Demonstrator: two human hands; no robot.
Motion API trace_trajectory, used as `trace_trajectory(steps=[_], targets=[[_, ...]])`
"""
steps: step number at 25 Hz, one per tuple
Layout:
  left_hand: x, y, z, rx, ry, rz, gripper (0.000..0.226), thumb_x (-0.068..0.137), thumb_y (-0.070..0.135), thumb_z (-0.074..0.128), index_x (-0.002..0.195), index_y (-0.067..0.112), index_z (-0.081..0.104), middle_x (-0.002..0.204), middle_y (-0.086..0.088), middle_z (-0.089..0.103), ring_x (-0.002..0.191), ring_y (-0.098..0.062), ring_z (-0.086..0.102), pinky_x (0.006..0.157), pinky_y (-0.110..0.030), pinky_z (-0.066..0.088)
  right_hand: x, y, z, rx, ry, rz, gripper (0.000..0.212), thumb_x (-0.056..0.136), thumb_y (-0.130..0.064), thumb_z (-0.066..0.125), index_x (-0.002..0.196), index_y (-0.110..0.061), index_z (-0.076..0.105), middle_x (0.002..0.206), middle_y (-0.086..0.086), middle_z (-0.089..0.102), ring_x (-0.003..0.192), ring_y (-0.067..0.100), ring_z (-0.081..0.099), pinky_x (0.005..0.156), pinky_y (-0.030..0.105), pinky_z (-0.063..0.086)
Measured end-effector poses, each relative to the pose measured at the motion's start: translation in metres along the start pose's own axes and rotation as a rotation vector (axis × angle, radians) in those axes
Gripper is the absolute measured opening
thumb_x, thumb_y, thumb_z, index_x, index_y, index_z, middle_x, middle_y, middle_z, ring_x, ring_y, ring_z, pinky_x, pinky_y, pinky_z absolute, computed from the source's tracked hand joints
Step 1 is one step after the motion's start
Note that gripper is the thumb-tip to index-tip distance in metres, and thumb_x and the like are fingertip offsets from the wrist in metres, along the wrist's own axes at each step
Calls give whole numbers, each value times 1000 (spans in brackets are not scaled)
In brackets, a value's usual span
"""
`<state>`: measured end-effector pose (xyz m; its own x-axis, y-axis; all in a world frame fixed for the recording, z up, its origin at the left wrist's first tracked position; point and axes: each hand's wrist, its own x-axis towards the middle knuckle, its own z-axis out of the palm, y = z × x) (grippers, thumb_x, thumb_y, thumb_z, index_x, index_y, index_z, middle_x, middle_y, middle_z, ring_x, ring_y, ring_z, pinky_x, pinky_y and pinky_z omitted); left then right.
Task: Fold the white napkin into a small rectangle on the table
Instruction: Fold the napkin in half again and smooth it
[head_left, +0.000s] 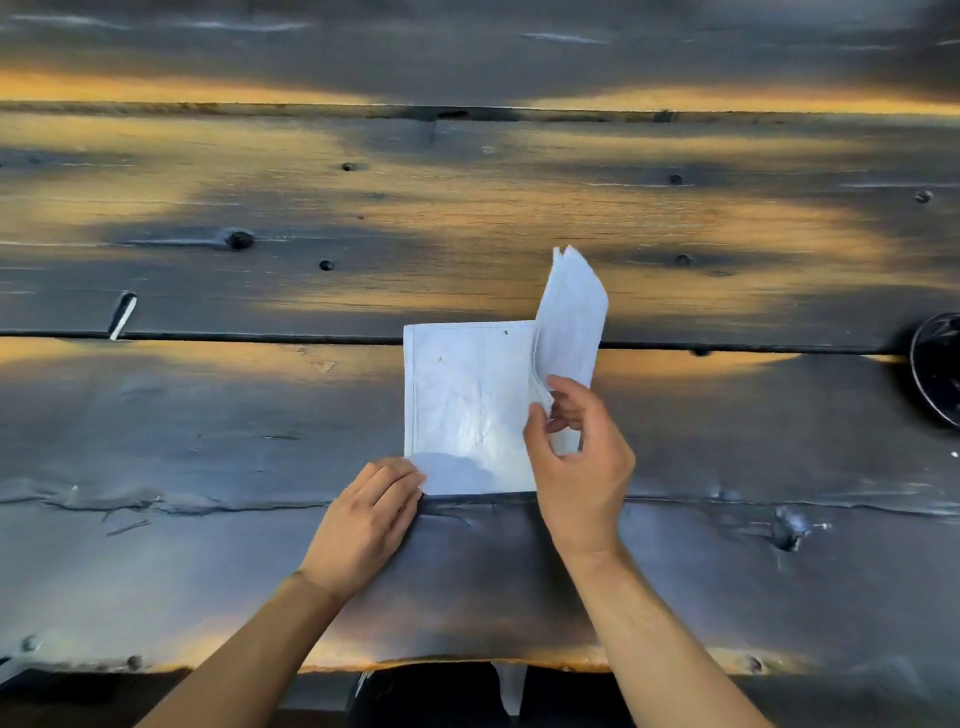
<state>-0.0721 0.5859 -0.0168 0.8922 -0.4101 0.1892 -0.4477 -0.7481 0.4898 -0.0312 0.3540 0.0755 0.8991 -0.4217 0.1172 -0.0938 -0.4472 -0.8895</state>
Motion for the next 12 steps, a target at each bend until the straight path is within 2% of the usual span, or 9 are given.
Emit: trace_trajectory(steps=[4, 7, 12], targets=[[-9, -3, 4, -19, 46, -14, 19, 93, 7, 68, 108, -5, 71, 117, -14, 68, 118, -30, 63, 104, -34, 50, -34, 18, 44, -112, -251, -195, 16, 87, -8, 74, 103, -12, 73, 97, 0, 73, 87, 8, 64, 85, 9, 50], [-11, -3, 9, -23, 81, -22, 20, 92, 5, 69, 108, -6, 72, 118, -16, 70, 121, -30, 63, 106, -35, 50, -50, 30, 65, -171, -405, -294, 15, 88, -8, 71, 101, -14, 73, 97, -1, 71, 89, 9, 64, 85, 18, 54], [-15, 0, 13, -31, 143, -45, 24, 98, 7, 62, 115, -6, 71, 123, -16, 69, 124, -28, 62, 110, -37, 48, -48, 32, 78, -225, -466, -349, 14, 90, -10, 68, 102, -16, 73, 98, -2, 70, 90, 13, 65, 82, 22, 55]])
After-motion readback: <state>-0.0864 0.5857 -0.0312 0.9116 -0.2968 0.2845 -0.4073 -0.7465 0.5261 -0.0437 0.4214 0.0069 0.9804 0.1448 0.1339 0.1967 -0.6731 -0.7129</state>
